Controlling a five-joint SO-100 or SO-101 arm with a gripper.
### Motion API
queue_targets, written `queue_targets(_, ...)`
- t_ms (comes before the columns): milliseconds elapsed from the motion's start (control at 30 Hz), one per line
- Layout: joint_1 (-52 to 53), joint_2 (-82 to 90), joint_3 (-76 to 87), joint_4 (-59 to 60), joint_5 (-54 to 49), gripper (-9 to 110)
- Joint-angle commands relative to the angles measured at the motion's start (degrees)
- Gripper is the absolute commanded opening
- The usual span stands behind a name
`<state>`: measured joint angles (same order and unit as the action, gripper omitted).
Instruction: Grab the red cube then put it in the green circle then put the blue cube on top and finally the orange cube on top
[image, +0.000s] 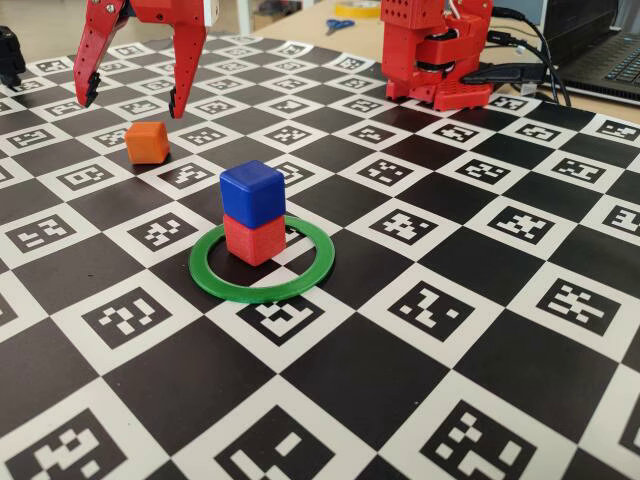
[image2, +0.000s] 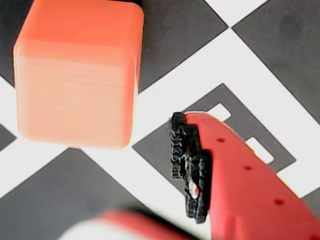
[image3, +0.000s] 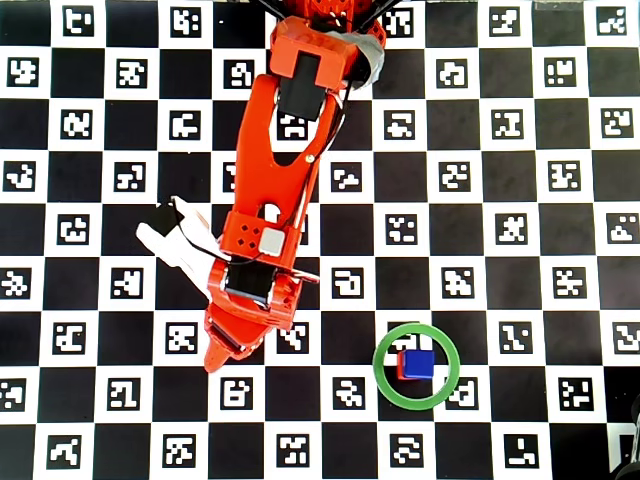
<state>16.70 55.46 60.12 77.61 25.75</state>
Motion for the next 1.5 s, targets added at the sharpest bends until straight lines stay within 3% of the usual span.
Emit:
queue_targets(0, -0.88, 1.32, -4.22, -0.62, 0.53, 43)
queue_targets(933, 0.53, -2.55, -1.67, -5.1, -0.7, 39)
queue_targets(1467, 0.18, -2.29, -0.7, -5.71, -1.85, 21)
